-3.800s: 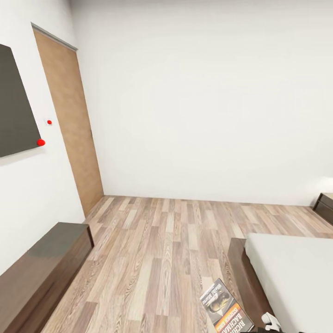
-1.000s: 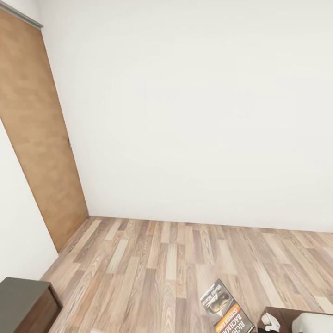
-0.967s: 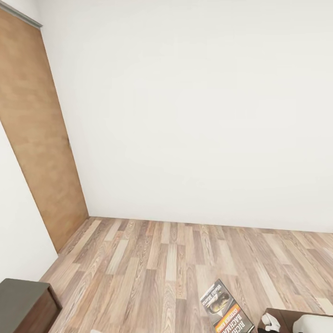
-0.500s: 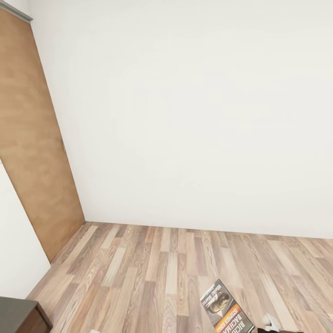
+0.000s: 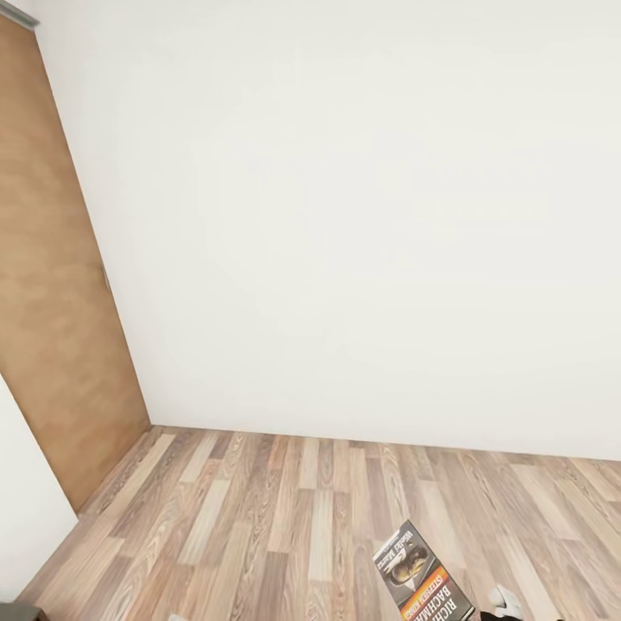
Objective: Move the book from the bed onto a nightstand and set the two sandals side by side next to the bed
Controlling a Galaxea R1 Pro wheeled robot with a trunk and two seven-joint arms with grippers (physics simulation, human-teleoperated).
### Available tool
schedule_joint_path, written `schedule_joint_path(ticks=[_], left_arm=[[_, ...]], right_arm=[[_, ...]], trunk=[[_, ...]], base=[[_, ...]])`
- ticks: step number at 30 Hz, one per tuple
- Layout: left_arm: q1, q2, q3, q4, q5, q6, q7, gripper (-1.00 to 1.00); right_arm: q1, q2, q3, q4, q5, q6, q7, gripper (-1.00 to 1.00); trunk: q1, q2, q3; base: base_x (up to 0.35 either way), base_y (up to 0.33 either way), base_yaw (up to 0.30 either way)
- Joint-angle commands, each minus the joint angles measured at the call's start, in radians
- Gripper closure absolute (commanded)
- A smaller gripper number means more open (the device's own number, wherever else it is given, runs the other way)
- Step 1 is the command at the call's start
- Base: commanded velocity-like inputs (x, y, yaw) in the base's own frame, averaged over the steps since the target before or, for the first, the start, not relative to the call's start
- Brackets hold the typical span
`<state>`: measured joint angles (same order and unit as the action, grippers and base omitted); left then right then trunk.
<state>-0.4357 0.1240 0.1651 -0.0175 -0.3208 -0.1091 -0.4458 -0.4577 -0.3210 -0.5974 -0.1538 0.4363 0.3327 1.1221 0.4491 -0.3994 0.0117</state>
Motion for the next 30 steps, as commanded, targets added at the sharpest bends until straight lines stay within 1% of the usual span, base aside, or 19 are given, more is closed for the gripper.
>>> schedule_joint_path(ticks=[1, 30], left_arm=[[0.0, 0.0, 0.008, 0.001, -0.011, -0.004, -0.002, -1.0], [0.0, 0.0, 0.008, 0.001, -0.011, -0.004, -0.002, -1.0]], right_arm=[[0.0, 0.0, -0.012, -0.001, 0.004, 0.01, 0.004, 1.0], [0.0, 0.0, -0.012, -0.001, 0.004, 0.011, 0.005, 1.0]], trunk=[[0.001, -0.001, 0.0], [0.001, -0.001, 0.0]], base=[[0.32, 0.0, 0.0], [0.32, 0.0, -0.001]])
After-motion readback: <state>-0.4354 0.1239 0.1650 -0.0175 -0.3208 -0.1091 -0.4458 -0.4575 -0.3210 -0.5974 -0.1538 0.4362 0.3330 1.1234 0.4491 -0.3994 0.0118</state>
